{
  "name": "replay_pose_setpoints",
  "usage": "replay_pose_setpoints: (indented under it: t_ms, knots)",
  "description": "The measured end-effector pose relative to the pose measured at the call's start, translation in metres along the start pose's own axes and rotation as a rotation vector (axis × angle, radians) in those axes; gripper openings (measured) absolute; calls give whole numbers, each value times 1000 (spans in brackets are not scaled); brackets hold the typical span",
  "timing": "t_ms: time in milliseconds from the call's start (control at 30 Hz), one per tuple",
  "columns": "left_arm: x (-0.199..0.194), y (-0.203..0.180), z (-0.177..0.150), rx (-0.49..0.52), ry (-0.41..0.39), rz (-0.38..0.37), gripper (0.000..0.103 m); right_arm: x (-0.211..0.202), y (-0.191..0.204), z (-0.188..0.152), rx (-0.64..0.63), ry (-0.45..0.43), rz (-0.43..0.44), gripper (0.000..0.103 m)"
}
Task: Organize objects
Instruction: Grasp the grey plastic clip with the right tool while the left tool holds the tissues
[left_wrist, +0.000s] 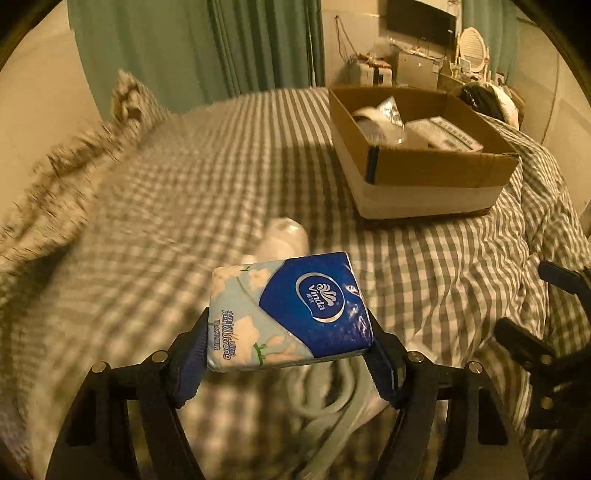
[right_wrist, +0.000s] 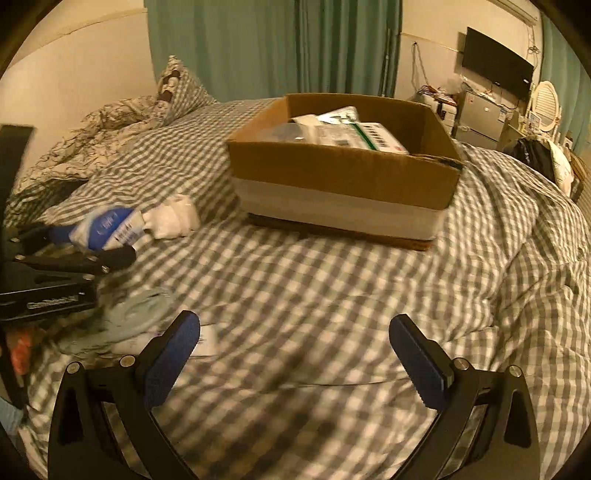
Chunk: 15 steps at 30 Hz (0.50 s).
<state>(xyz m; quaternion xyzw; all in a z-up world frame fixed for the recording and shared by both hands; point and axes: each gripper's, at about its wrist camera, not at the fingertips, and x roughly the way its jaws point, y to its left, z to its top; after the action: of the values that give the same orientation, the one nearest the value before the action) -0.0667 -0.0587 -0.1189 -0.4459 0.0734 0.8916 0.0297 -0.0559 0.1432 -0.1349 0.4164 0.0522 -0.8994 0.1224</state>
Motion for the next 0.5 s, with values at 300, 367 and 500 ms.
replay_pose_setpoints:
  t_ms: [300, 367, 500]
  knots:
    - [-32, 33, -15, 0, -42, 38, 76, 29, 70, 2, -62, 109, 147, 103]
    - [-30, 39, -15, -1, -42, 46, 76, 40, 88, 1, -87, 141, 159, 103]
    - [-25, 49, -22, -16, -34, 20, 76, 65, 112, -1, -111, 207, 169, 103]
